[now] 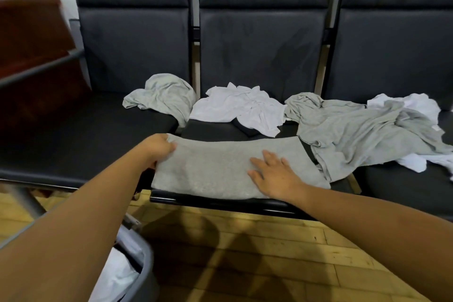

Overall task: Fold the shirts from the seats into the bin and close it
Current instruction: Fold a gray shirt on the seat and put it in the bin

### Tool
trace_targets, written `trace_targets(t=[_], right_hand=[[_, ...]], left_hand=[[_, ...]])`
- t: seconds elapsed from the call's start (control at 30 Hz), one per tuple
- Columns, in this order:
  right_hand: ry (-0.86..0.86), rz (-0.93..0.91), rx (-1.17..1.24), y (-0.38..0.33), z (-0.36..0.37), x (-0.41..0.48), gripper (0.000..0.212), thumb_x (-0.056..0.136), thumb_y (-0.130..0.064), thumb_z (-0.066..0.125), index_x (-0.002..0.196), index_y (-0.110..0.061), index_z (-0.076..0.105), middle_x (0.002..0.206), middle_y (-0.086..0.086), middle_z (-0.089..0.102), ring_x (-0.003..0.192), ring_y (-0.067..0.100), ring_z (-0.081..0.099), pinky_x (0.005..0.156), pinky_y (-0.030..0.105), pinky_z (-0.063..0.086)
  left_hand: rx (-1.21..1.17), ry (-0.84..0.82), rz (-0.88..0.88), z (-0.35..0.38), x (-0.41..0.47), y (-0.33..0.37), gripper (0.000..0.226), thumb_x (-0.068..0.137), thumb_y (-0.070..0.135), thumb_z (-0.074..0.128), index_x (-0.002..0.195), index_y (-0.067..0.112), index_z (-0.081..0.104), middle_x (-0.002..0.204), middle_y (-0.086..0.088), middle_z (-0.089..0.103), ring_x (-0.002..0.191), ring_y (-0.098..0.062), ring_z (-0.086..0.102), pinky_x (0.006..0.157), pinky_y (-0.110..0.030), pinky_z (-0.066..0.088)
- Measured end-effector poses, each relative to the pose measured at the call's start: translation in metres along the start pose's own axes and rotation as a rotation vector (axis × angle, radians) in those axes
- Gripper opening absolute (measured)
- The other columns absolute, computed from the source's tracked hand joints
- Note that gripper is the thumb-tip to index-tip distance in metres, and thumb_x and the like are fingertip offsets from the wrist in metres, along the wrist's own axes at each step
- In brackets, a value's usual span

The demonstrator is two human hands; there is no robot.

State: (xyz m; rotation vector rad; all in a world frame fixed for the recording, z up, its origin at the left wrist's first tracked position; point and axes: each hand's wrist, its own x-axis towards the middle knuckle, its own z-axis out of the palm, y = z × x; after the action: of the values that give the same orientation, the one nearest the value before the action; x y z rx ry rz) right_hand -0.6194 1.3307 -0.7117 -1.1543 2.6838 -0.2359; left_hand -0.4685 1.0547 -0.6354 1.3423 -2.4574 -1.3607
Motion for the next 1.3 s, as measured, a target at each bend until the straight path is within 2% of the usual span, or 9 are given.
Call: trace_targets(t=[0.13,0.3,0.4,0.5,0.6,0.7,0.87,1.2,1.3], right_hand=[[-0.056,-0.043,0.029,-0.035,0.006,-0.002,0.057,0.105,-0.051,0.021,0.157,-0.027,0.021,0.167,0.010,-0.002,0.154,0.028,-0.003,0.123,0.050,0.000],[-0.108,-0.060,0.169,-0.060,0.001,0.001,0.058,0.104,-0.051,0.029,0.155,-0.023,0.030,0.166,0.011,0.008,0.153,0.026,0.004,0.123,0.046,0.004],[-0.134,-0.042,0.525,-0.053,-0.017,-0.006,0.052,0.104,-0.045,0.042,0.147,-0.017,0.045,0.161,0.007,0.029,0.149,0.023,0.025,0.117,0.033,0.017],[-0.109,0.057,0.916,-0.034,-0.021,-0.012,0.049,0.100,-0.050,0.049,0.130,-0.015,0.064,0.135,0.000,0.062,0.128,0.019,0.055,0.111,0.029,0.035],[-0.010,0.267,1.461,-0.015,-0.031,-0.009,0.058,0.099,-0.057,0.044,0.112,-0.008,0.072,0.106,0.009,0.076,0.102,0.024,0.069,0.096,0.040,0.052],[0.036,0.410,1.634,0.014,-0.045,-0.002,0.064,0.100,-0.060,0.038,0.115,-0.006,0.069,0.104,0.016,0.075,0.102,0.032,0.071,0.091,0.043,0.056],[0.045,0.423,1.181,0.027,-0.032,-0.006,0.037,0.084,-0.022,0.078,0.109,0.004,0.068,0.111,0.022,0.071,0.100,0.032,0.071,0.094,0.046,0.056],[0.288,0.330,1.100,0.016,-0.057,-0.008,0.024,0.090,-0.004,0.065,0.104,0.014,0.065,0.106,0.030,0.069,0.082,0.032,0.068,0.077,0.046,0.058],[0.186,0.460,0.788,0.022,-0.049,-0.007,0.016,0.088,-0.006,0.063,0.077,0.002,0.055,0.090,0.017,0.064,0.071,0.024,0.058,0.058,0.030,0.050]], left_hand=[[0.055,0.094,0.068,-0.017,-0.023,0.009,0.059,0.101,0.031,0.057,0.153,0.008,0.038,0.150,-0.015,0.045,0.131,-0.034,0.048,0.102,-0.038,0.042],[-0.069,0.066,0.170,-0.025,-0.047,0.039,0.042,0.095,0.025,0.065,0.131,0.006,0.058,0.120,-0.019,0.063,0.102,-0.025,0.062,0.082,-0.038,0.051],[-0.102,-0.014,0.240,-0.003,-0.066,0.068,0.009,0.096,0.016,0.061,0.090,0.011,0.058,0.090,-0.011,0.059,0.080,-0.019,0.058,0.064,-0.030,0.051],[-0.112,-0.113,0.322,0.042,-0.082,0.092,0.006,0.097,0.007,0.054,0.101,0.006,0.058,0.087,-0.008,0.058,0.070,-0.017,0.059,0.046,-0.022,0.049],[-0.156,-0.240,0.371,0.087,-0.087,0.107,0.011,0.098,0.009,0.056,0.104,0.002,0.061,0.096,-0.013,0.064,0.078,-0.021,0.067,0.058,-0.028,0.058],[-0.350,-0.413,0.351,0.108,-0.092,0.115,0.022,0.103,0.017,0.054,0.115,0.000,0.061,0.104,-0.017,0.070,0.085,-0.025,0.073,0.071,-0.032,0.062],[-0.274,-0.361,0.288,0.106,-0.074,0.098,0.025,0.102,0.025,0.055,0.119,0.008,0.062,0.108,-0.013,0.073,0.096,-0.026,0.074,0.082,-0.038,0.062],[-0.001,-0.131,0.054,0.073,-0.048,0.031,0.017,0.101,0.022,0.057,0.111,0.010,0.061,0.102,-0.009,0.071,0.086,-0.020,0.066,0.080,-0.035,0.057],[-0.004,-0.162,-0.024,0.077,-0.052,0.027,0.021,0.101,0.023,0.057,0.116,0.008,0.055,0.102,-0.009,0.066,0.094,-0.021,0.065,0.082,-0.036,0.056]])
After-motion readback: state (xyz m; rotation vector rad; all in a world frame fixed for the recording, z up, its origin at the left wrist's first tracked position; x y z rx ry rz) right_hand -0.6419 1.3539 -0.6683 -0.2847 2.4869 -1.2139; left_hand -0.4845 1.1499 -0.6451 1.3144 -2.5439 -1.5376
